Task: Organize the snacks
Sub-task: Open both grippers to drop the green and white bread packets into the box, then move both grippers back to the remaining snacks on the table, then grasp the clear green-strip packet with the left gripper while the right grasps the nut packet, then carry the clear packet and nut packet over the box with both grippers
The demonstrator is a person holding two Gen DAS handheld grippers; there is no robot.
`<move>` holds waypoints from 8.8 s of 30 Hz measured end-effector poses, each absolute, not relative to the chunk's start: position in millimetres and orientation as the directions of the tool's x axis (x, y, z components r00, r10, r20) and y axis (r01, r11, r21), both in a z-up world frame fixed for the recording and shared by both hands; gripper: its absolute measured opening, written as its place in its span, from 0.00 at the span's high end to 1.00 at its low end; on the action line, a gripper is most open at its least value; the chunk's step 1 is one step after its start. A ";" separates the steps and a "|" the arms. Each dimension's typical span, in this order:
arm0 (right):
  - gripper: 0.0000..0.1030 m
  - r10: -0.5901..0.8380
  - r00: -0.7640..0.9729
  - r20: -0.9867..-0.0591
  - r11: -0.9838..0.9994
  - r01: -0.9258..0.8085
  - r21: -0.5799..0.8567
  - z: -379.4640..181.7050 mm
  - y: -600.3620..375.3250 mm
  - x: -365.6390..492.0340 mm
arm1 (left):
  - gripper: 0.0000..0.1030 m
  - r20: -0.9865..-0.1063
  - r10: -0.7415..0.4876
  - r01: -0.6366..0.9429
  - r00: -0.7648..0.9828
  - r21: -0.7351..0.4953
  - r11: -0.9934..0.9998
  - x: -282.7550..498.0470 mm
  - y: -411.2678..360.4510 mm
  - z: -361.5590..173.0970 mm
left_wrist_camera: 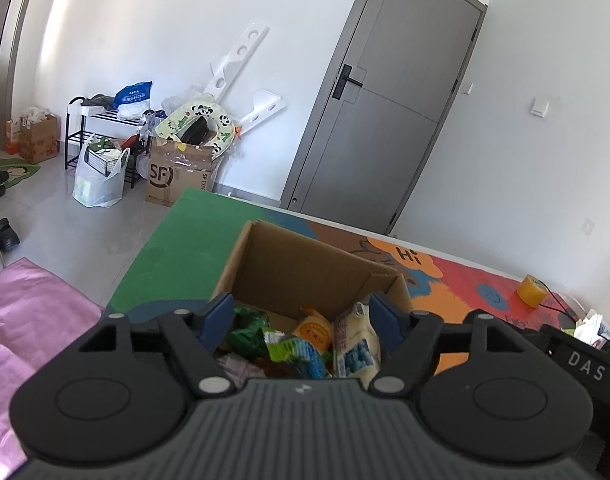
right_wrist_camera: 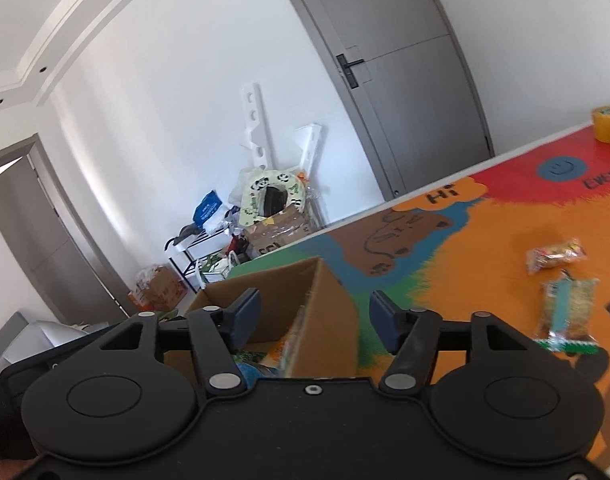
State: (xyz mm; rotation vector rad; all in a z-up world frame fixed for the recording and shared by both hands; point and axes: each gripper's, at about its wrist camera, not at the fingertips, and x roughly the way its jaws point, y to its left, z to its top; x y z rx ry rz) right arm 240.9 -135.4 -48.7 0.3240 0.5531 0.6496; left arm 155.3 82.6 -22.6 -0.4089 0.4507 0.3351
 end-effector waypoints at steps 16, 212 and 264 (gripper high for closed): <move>0.08 0.605 0.707 -0.368 0.774 -0.412 0.481 -56.7 -202.5 236.3 | 0.15 -0.495 0.180 -0.351 0.850 -0.277 0.894 159.1 30.1 -21.2; 0.82 0.454 0.624 -0.636 0.884 -0.226 0.409 -128.0 -233.5 402.7 | 0.55 -0.589 0.048 -0.282 0.807 -0.312 0.907 302.6 -39.0 -96.1; 0.82 0.656 0.651 -0.382 0.736 -0.442 0.512 -44.7 -207.7 260.3 | 0.55 -0.418 0.172 -0.315 0.892 -0.303 0.899 169.2 2.6 -11.8</move>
